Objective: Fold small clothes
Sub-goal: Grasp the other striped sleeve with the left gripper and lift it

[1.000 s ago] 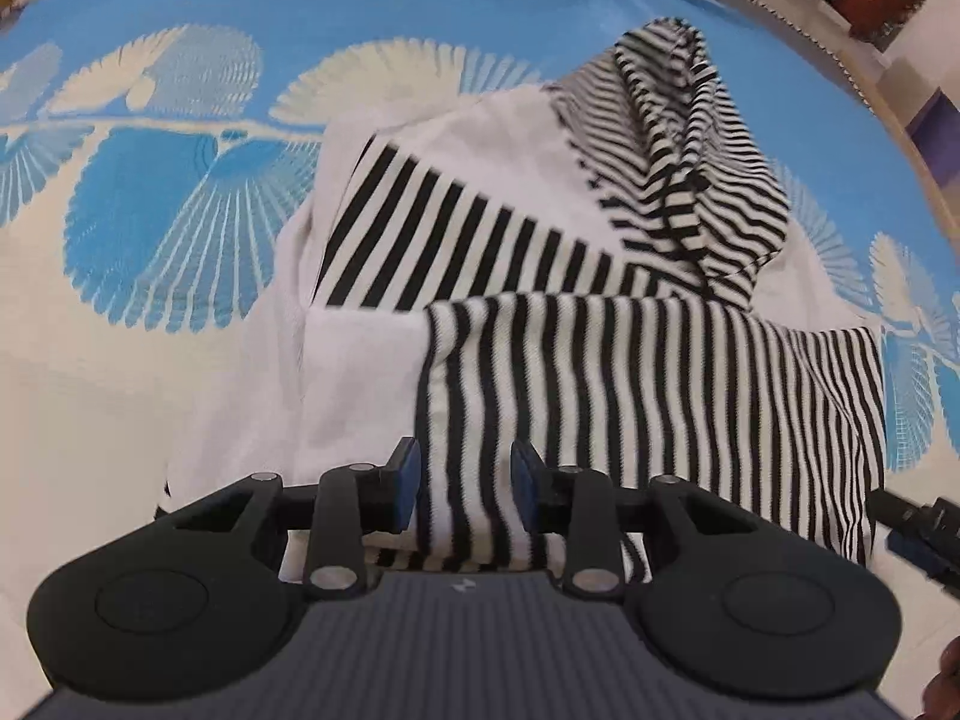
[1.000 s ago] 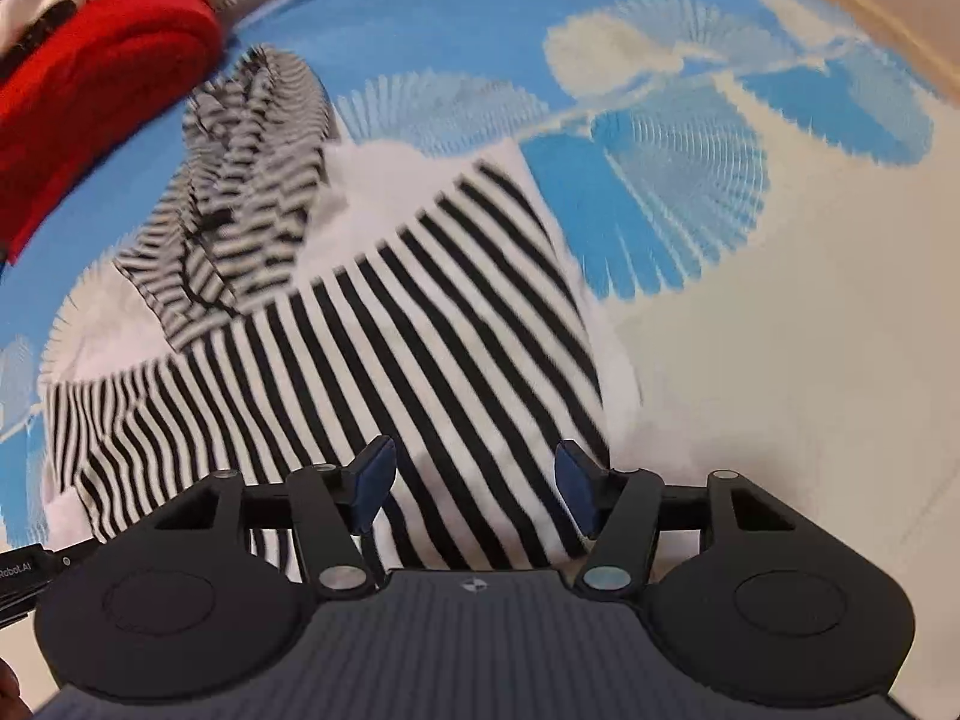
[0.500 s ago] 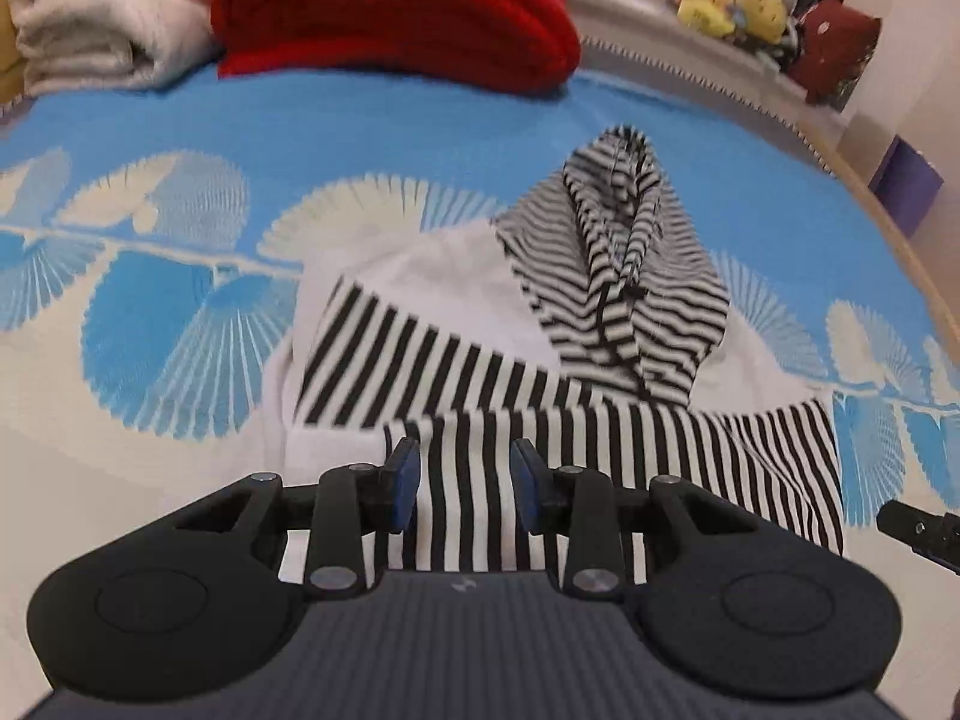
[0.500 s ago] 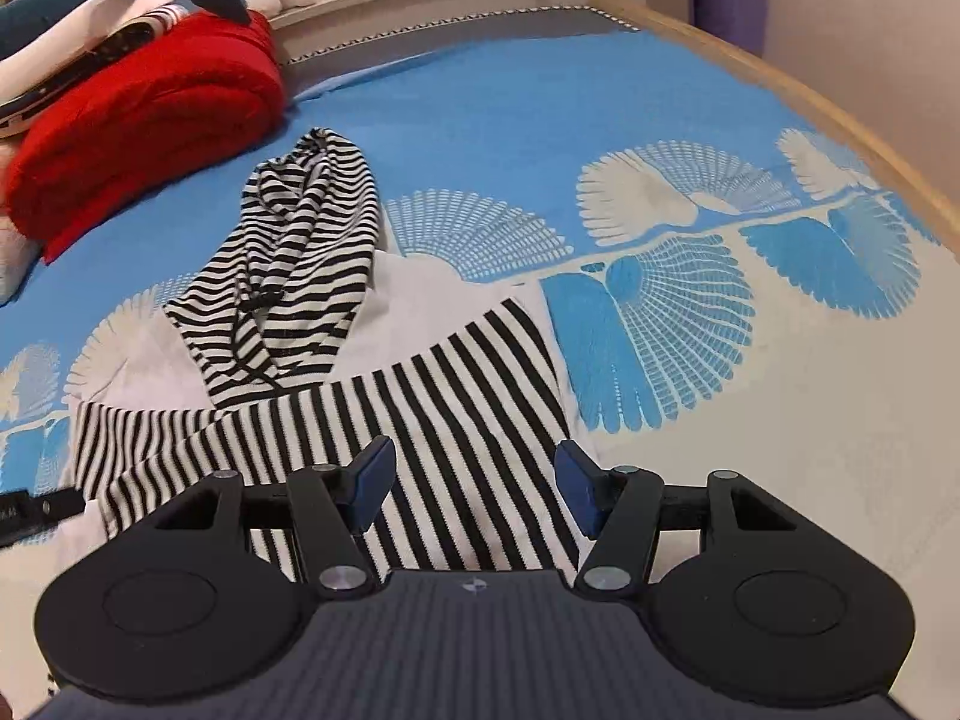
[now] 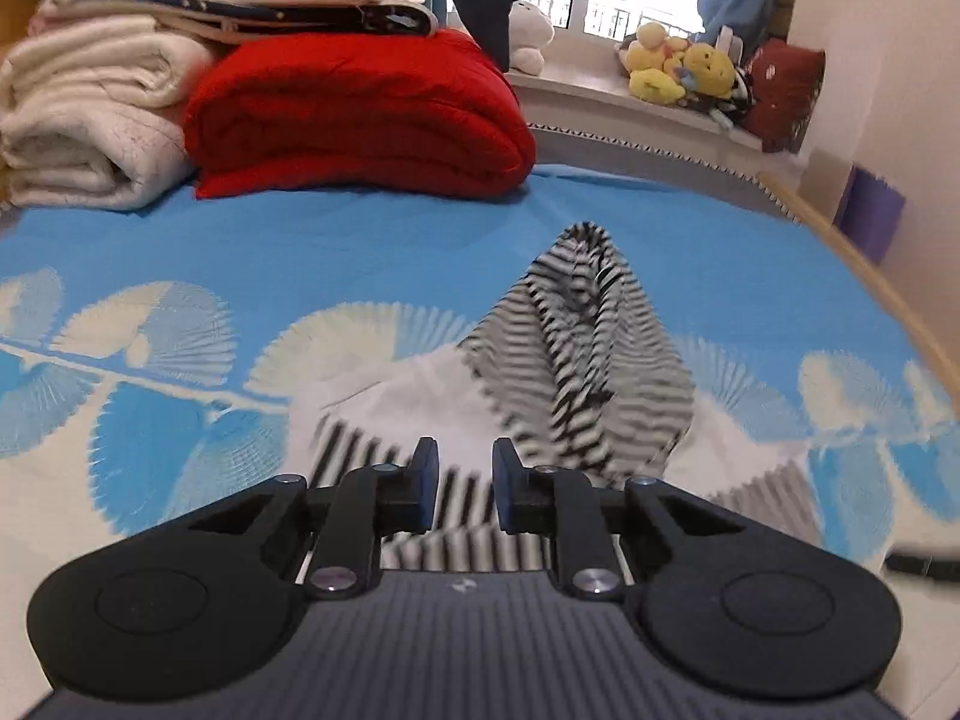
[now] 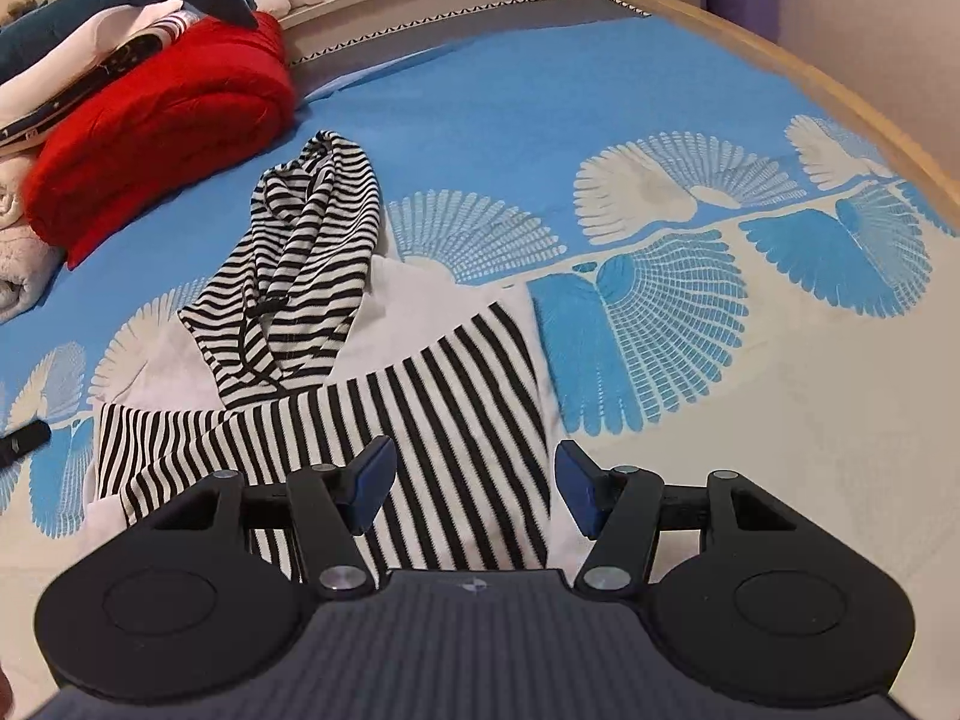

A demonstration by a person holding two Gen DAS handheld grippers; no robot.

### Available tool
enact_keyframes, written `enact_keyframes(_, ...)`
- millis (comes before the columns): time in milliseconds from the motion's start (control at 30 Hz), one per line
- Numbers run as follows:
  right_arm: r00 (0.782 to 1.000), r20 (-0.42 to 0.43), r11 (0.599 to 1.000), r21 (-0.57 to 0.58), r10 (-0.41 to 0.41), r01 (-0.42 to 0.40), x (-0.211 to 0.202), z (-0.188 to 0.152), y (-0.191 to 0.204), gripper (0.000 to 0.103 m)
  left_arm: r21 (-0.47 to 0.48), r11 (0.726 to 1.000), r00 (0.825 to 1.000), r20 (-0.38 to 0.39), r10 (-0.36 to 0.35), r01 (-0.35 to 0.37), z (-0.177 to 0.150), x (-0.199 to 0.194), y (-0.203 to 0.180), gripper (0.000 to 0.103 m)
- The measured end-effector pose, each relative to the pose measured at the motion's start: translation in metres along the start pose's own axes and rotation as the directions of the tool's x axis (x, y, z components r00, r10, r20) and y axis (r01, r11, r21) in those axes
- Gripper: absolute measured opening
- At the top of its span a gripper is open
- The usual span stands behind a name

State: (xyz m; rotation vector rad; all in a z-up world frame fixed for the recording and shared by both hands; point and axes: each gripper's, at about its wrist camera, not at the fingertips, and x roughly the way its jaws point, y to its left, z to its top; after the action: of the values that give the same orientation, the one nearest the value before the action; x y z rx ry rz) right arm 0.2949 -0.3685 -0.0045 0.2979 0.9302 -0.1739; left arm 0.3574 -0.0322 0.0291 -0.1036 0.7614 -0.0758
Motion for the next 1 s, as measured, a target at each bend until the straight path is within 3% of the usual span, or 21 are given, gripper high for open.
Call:
enact_keyframes(133, 1.0, -0.01, 1.0, 0.013, -0.011, 0.011, 0.004, 0.002, -0.008, 0.061, -0.016, 0.999, 0.999, -0.022, -0.044, 0.044, 0.048, 0.048, -0.006, 0.021)
enact_keyframes(300, 1.0, -0.029, 1.0, 0.02, -0.012, 0.013, 0.012, 0.004, -0.009, 0.061, 0.071, 0.997, 0.999, -0.033, -0.028, 0.031, 0.09, 0.15, -0.017, 0.021)
enact_keyframes(433, 0.999, -0.043, 1.0, 0.016, -0.024, 0.025, 0.022, 0.003, -0.008, 0.061, -0.008, 0.998, 0.994, -0.09, -0.067, 0.067, 0.113, 0.237, -0.011, 0.021)
enact_keyframes(500, 0.998, -0.052, 0.999, 0.025, -0.033, 0.034, 0.027, 0.003, -0.008, 0.061, -0.013, 0.999, 0.996, -0.082, -0.042, 0.041, 0.124, 0.274, -0.012, 0.022)
enact_keyframes(633, 0.998, -0.039, 0.999, 0.019, -0.045, 0.046, 0.031, 0.006, -0.004, 0.061, -0.048, 0.999, 0.994, -0.113, 0.0, -0.005, 0.137, 0.334, -0.013, 0.033)
enact_keyframes(700, 0.999, -0.028, 0.999, 0.014, -0.046, 0.047, 0.032, 0.008, -0.003, 0.061, -0.089, 0.996, 0.989, -0.143, -0.027, 0.014, 0.142, 0.355, -0.017, 0.034)
enact_keyframes(767, 0.998, -0.042, 0.999, 0.012, -0.046, 0.046, 0.035, 0.008, -0.003, 0.061, -0.129, 0.99, 0.988, -0.14, -0.07, 0.052, 0.147, 0.364, -0.023, 0.051)
enact_keyframes(800, 0.998, -0.051, 0.999, 0.01, -0.04, 0.041, 0.037, 0.008, -0.002, 0.061, -0.146, 0.985, 0.984, -0.142, -0.111, 0.09, 0.148, 0.368, -0.028, 0.054)
enact_keyframes(867, 0.997, -0.062, 0.999, -0.001, -0.035, 0.035, 0.04, 0.006, 0.0, 0.061, -0.108, 0.988, 0.976, -0.179, -0.127, 0.109, 0.145, 0.374, -0.042, 0.057)
enact_keyframes(933, 0.997, -0.07, 0.999, -0.02, -0.036, 0.035, 0.043, 0.004, 0.004, 0.061, 0.058, 0.997, 0.981, -0.188, -0.044, 0.056, 0.145, 0.378, -0.065, 0.054)
enact_keyframes(1000, 0.997, -0.078, 0.999, -0.018, -0.031, 0.03, 0.044, 0.004, 0.005, 0.061, 0.122, 0.99, 0.982, -0.18, -0.048, 0.071, 0.149, 0.373, -0.075, 0.009)
